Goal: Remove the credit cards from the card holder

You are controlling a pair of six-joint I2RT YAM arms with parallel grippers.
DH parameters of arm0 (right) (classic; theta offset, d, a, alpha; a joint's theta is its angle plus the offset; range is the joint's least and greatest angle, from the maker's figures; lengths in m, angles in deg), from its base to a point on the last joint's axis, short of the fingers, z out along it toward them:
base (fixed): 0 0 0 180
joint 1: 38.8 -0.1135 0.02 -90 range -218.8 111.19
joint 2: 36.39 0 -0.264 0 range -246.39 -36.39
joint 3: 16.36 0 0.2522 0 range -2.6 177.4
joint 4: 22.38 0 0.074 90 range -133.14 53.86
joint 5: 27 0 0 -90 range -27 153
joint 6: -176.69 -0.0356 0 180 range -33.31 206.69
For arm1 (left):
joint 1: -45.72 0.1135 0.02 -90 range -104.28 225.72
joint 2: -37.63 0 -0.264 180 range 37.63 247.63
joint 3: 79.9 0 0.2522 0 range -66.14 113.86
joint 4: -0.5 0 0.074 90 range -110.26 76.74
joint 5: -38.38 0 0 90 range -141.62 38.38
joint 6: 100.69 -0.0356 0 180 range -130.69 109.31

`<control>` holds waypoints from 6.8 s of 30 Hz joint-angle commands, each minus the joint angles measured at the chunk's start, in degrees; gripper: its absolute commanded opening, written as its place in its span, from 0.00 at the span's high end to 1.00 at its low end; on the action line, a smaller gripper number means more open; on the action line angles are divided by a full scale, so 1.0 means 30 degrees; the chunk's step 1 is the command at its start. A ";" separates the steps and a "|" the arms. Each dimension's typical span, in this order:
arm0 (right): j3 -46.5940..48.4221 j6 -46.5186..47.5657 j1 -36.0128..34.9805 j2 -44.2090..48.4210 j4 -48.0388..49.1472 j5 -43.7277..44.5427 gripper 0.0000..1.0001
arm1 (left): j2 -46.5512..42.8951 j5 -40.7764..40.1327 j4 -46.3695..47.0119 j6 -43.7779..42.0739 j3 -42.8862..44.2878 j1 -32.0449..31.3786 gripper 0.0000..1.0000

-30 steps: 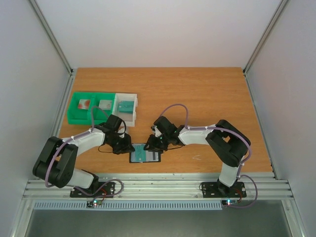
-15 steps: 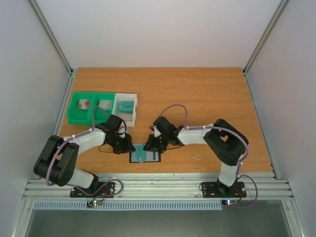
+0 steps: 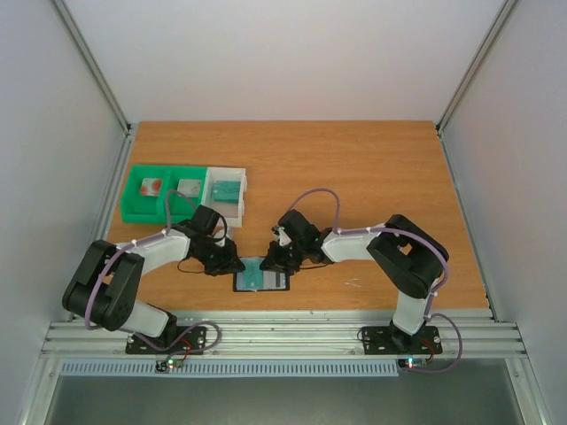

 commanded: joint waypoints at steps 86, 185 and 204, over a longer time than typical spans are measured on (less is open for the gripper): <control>-0.1407 0.2153 0.0676 1.2526 -0.5108 0.2867 0.78 | -0.6201 0.7730 2.1614 1.4160 -0.4747 -0.0189 1.00; -0.0753 -0.4415 0.1647 1.3446 0.1933 0.3026 0.99 | -1.4591 0.1022 0.8046 1.1902 -0.0327 -0.0233 0.60; -0.0850 -0.4282 0.1652 1.3233 0.1787 0.2666 0.98 | -1.4169 0.1234 0.9383 1.1924 -0.0661 -0.0222 1.00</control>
